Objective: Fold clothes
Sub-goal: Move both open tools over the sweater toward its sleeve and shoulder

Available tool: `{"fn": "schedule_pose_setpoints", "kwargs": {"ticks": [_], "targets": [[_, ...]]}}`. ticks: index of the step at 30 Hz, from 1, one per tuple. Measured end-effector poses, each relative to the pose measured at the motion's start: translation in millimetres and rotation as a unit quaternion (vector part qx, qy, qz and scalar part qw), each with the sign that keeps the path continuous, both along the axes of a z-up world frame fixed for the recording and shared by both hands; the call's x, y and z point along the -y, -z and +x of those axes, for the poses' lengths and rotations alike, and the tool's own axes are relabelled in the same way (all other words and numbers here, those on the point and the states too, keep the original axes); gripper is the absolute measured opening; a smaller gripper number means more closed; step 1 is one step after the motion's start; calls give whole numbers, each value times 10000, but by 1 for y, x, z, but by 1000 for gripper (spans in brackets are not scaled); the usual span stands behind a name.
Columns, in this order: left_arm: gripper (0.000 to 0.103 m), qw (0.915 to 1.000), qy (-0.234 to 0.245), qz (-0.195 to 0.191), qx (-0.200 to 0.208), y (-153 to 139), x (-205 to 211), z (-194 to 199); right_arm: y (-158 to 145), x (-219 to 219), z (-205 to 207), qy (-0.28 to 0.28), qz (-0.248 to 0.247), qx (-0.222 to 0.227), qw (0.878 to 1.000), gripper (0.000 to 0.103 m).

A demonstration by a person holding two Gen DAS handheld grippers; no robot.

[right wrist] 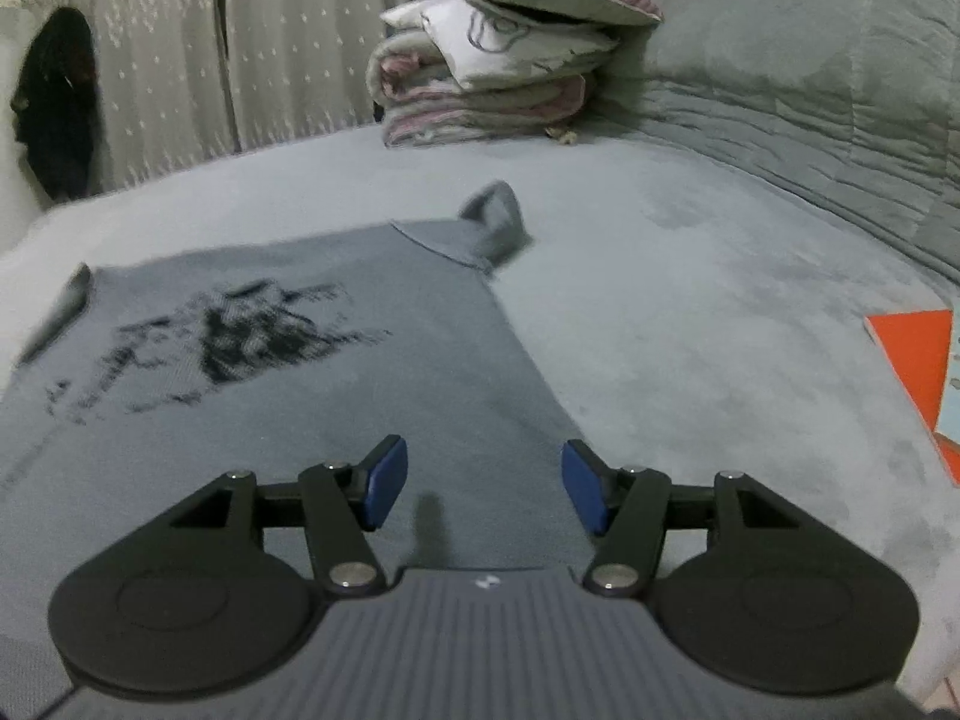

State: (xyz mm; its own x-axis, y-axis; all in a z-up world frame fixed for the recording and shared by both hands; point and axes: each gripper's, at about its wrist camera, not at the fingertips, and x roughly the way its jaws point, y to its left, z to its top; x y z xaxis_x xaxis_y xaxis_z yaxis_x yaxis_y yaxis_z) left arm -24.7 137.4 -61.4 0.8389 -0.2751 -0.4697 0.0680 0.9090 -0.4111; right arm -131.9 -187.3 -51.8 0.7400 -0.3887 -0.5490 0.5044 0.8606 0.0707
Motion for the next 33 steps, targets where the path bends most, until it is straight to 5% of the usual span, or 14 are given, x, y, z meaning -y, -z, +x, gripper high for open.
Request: {"fn": "schedule_pose_setpoints", "kwargs": {"ticks": [8, 17, 26, 33], "targets": [[7, 9963, 392, 716, -283, 20, 47, 12, 9, -38, 22, -588, -346, -250, 9974, 61], [7, 9967, 88, 760, -289, 20, 12, 8, 19, -3, 11, -207, -221, -450, 9985, 66], [22, 9977, 202, 611, -191, -5, -16, 3, 13, 15, 6, -889, -160, -452, 9949, 70], [27, 9951, 406, 882, -168, -22, 15, 19, -13, 39, 56, -1458, -11, -377, 9886, 70]]}}
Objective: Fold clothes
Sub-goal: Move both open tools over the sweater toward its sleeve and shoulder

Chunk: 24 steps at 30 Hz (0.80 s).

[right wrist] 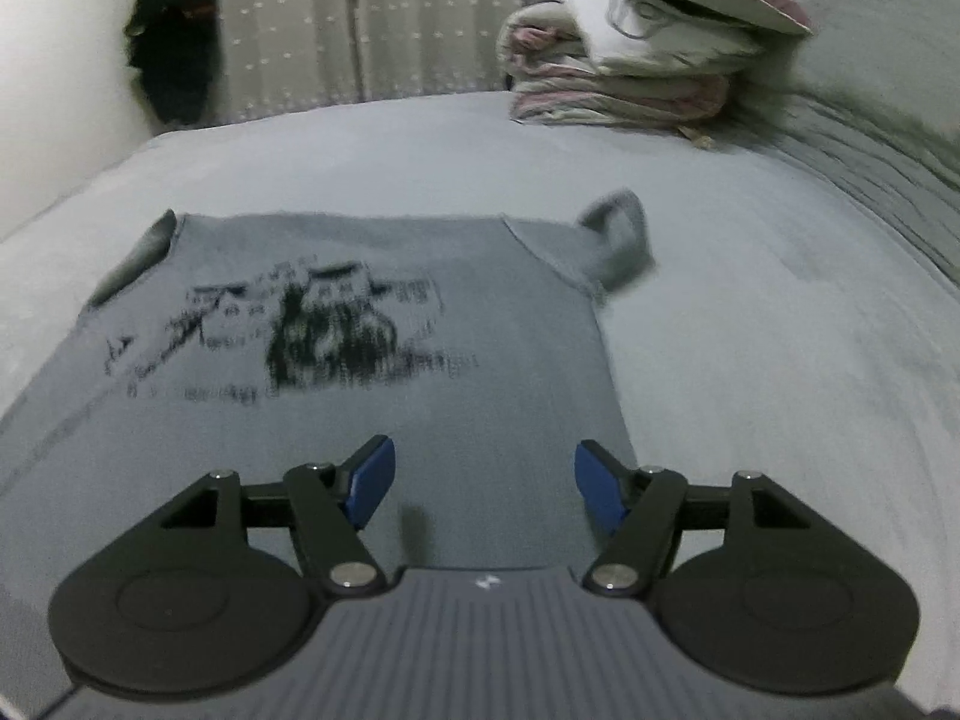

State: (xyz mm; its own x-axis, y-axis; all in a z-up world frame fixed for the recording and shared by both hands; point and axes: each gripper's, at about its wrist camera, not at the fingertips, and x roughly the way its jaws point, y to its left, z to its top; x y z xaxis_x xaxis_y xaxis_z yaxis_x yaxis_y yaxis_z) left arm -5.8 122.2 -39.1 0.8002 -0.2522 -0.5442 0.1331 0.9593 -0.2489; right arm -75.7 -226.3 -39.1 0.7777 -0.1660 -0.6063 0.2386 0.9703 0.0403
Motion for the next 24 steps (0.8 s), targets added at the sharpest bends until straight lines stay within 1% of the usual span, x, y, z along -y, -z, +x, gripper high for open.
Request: {"fn": "schedule_pose_setpoints", "kwargs": {"ticks": [2, 6, 8, 9, 13, 15, 19, 21, 23, 24], "targets": [[30, 10000, 62, 38, -26, -4, 12, 9, -2, 6, 18, -83, -129, 10, 9999, 70], [38, 9998, 160, -73, -126, -8, 39, 28, -4, 18, 47, -339, -311, 17, 9989, 70], [44, 9995, 220, -107, -195, -7, 56, 38, -4, 24, 58, -430, -332, 26, 9985, 70], [45, 9994, 243, -95, -210, -5, 65, 42, -3, 28, 63, -473, -337, 27, 9983, 70], [54, 9992, 334, -30, -211, 2, 105, 55, -3, 44, 90, -577, -280, 58, 9979, 71], [55, 9990, 385, -19, -220, 10, 125, 61, -4, 51, 105, -536, -259, 87, 9982, 71], [58, 9987, 452, 218, -116, 30, 153, 69, -4, 67, 130, -377, -202, 159, 9990, 71], [62, 9981, 451, 415, 26, 42, 162, 69, -1, 74, 138, -306, -235, 186, 9991, 71], [70, 9967, 535, 580, 209, 49, 168, 67, 3, 83, 146, -209, -301, 204, 9991, 71], [70, 9962, 541, 636, 230, 50, 169, 67, 4, 87, 149, -163, -314, 220, 9991, 71]]}}
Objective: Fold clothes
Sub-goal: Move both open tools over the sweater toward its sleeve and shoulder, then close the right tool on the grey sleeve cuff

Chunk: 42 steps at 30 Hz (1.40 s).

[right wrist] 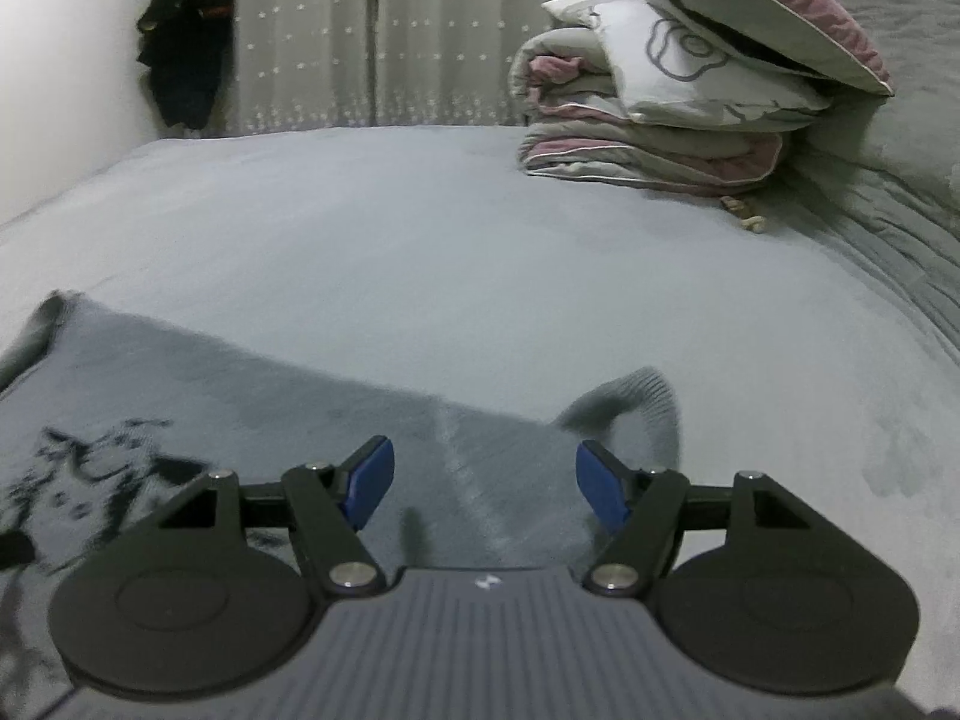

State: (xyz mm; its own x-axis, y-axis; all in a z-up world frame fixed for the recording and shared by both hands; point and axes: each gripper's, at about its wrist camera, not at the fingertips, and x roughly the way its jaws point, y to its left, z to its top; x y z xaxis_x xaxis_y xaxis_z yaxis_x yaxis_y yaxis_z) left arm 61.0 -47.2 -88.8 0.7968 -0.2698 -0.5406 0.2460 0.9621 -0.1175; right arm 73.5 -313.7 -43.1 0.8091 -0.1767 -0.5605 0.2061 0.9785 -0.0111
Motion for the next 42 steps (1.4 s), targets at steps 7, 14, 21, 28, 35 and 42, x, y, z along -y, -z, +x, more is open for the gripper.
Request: {"fn": "schedule_pose_setpoints", "kwargs": {"ticks": [7, 14, 21, 28, 35, 42], "targets": [[72, 9999, 32, 136, -4, 1, 3, 1, 22, 38, 14, 36, 765, 248, 9968, 72], [73, 9998, 31, 181, 4, 0, 6, 1, 30, 46, 16, -896, 1253, 574, 9864, 73], [75, 9998, 41, 180, -16, -2, 7, 1, 33, 38, 22, -1123, 1210, 381, 9856, 22], [75, 9998, -44, 51, -160, -10, 5, 7, 12, 43, 1, -2046, 1607, 936, 9610, 15], [75, 9983, -322, -294, -379, -30, 4, 31, 0, 27, -15, -3282, 1683, 932, 9248, 15], [75, 9959, -345, -702, -464, -47, 13, 60, 5, -1, -17, -4121, 1410, 317, 8996, 12]]}}
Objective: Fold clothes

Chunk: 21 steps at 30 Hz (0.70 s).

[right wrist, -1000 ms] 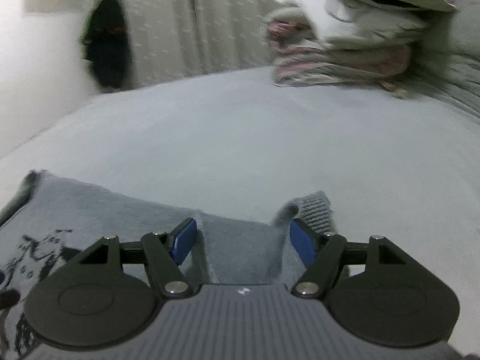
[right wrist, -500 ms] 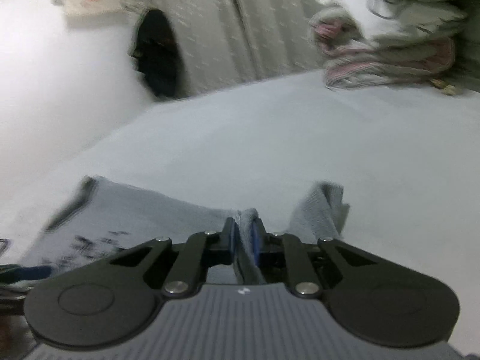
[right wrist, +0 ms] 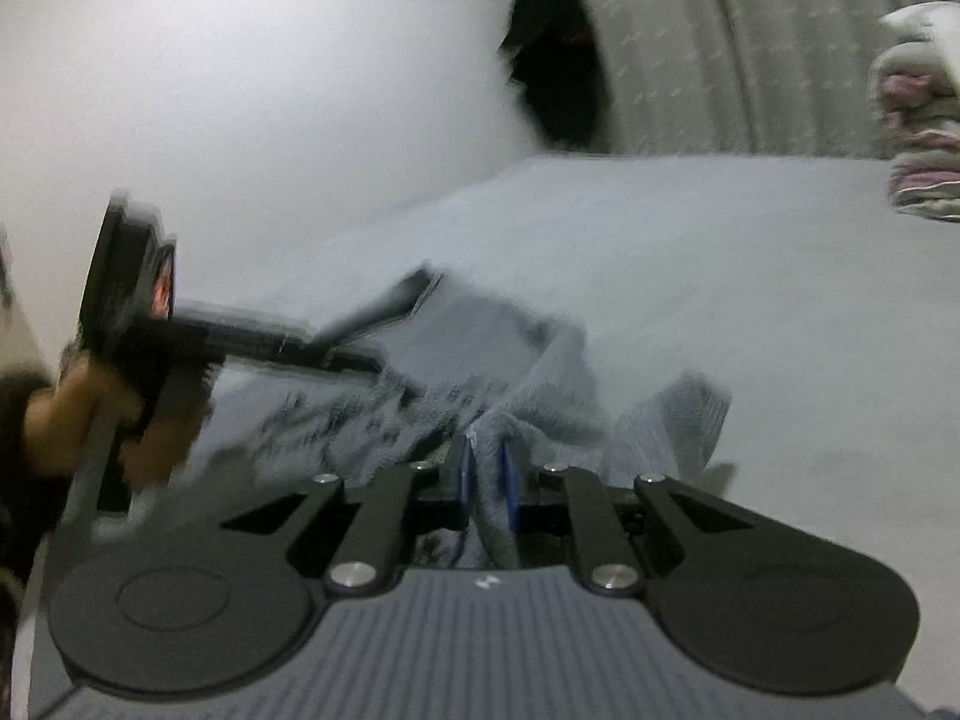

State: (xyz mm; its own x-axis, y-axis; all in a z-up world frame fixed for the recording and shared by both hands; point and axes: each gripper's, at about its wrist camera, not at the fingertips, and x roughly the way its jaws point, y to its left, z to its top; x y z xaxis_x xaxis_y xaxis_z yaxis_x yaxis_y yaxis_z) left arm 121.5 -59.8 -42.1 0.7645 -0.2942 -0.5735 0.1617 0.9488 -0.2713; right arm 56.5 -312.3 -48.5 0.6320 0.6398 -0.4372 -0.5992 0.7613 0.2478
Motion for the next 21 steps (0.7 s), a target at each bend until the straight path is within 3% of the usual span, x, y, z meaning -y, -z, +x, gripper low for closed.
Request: {"fn": "schedule_pose_setpoints", "kwargs": {"ticks": [1, 4, 9, 12, 13, 14, 15, 16, 21], "targets": [[75, 10000, 49, -14, -13, -2, 5, 4, 2, -6, 0, -101, -122, -83, 9998, 8], [75, 9996, 246, -78, -98, -4, 22, 15, 11, -19, 0, -270, -454, -282, 9982, 7], [74, 9973, 525, -344, -389, 2, 61, 35, 10, -22, -5, -281, -453, -344, 9980, 11], [55, 9969, 566, -236, -501, 7, 84, 45, 9, -22, -7, -309, -446, -327, 9980, 15], [41, 9968, 569, -173, -531, 9, 90, 47, 9, -22, -6, -310, -447, -316, 9980, 15], [20, 9966, 570, -126, -573, 11, 94, 48, 9, -22, -6, -311, -448, -306, 9980, 15], [11, 9963, 569, -103, -634, 14, 96, 48, 9, -22, -6, -306, -446, -289, 9981, 16], [5, 9961, 560, -92, -680, 17, 97, 48, 8, -21, -7, -289, -438, -262, 9983, 17], [4, 9977, 504, -94, -445, 18, 88, 29, -8, -9, -12, 73, -146, -9, 9999, 17]]}}
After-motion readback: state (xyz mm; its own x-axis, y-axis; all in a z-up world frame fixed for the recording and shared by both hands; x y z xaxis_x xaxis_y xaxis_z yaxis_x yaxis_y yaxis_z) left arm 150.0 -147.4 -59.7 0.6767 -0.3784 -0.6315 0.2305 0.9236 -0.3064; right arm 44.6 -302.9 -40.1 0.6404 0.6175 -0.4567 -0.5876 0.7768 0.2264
